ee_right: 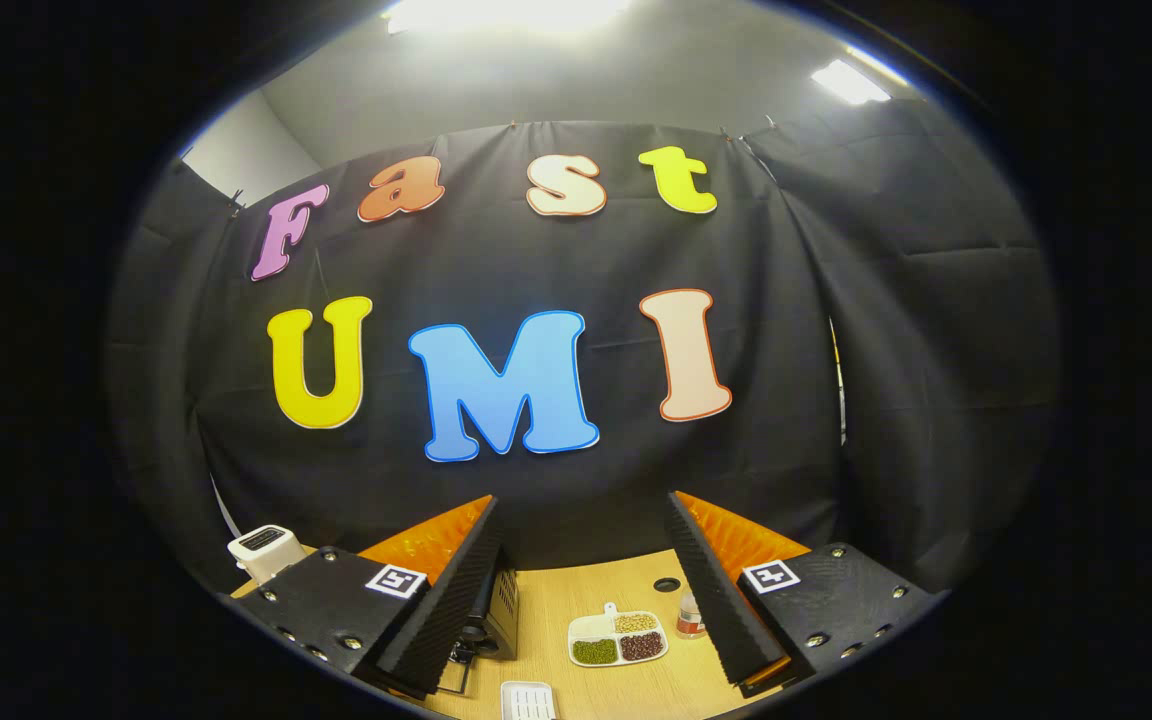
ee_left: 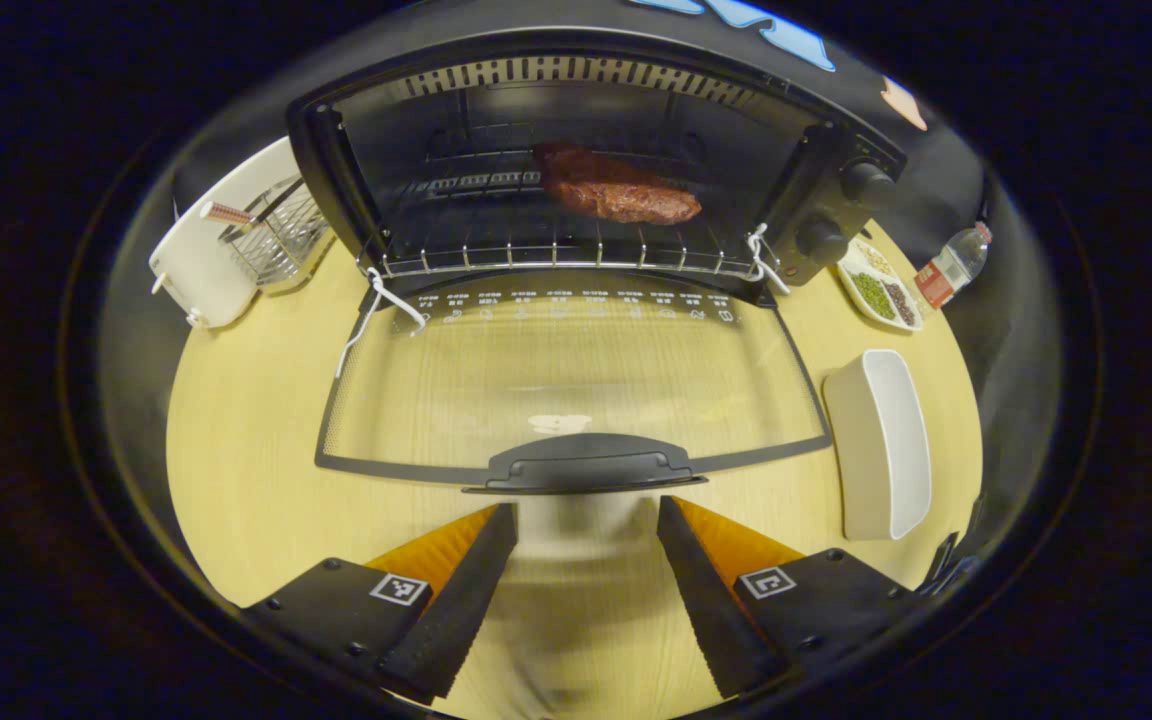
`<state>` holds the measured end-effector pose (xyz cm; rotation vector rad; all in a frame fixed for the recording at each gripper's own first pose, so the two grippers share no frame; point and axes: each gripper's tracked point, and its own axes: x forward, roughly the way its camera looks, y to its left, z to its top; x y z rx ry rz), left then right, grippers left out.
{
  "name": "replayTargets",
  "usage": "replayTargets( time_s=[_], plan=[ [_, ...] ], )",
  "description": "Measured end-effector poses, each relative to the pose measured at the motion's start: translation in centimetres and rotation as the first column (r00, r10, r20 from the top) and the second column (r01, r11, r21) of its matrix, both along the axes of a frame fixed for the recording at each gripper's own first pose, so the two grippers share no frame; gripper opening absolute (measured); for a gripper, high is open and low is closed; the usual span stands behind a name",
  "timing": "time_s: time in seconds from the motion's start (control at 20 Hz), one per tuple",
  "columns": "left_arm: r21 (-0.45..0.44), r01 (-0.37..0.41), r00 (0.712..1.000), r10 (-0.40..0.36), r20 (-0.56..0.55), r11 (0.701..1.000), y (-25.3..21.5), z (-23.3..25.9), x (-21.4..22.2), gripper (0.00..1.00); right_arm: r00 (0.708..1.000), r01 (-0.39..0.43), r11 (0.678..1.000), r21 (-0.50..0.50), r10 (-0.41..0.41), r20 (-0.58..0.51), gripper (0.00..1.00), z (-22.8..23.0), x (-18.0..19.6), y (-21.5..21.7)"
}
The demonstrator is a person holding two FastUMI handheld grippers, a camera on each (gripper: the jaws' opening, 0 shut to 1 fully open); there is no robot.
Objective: Open the electric oven with the left hand, put the food in, and close the electric oven.
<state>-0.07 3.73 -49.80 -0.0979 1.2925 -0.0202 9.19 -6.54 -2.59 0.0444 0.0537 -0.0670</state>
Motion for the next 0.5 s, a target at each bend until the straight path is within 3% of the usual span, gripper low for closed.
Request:
replayTargets(
  time_s=[0.2, 0.4, 0.45, 0.5],
  plan=[
    [0.012, 0.023, 1.0, -0.022, -0.012, 1.0, 0.14, -0.54, 0.36, 0.98, 1.0, -0.003, 1.0, -0.009, 0.003, -0.002, 0.99, 0.08, 0.0, 0.14],
    [-0.008, 0.018, 1.0, -0.018, -0.02, 1.0, -0.14, -0.39, 0.37, 0.97, 1.0, -0.001, 1.0, 0.001, 0.001, -0.014, 0.99, -0.21, 0.11, -0.1],
    [-0.013, 0.019, 1.0, -0.02, -0.019, 1.0, -0.1, -0.27, 0.43, 0.92, 1.0, 0.001, 1.0, 0.0, -0.001, -0.014, 0.99, -0.16, 0.16, -0.1],
    [-0.013, 0.023, 1.0, -0.023, -0.015, 1.0, -0.12, -0.16, 0.41, 0.97, 1.0, 0.0, 1.0, -0.003, 0.0, -0.014, 0.99, -0.14, 0.16, -0.05]
  ],
)
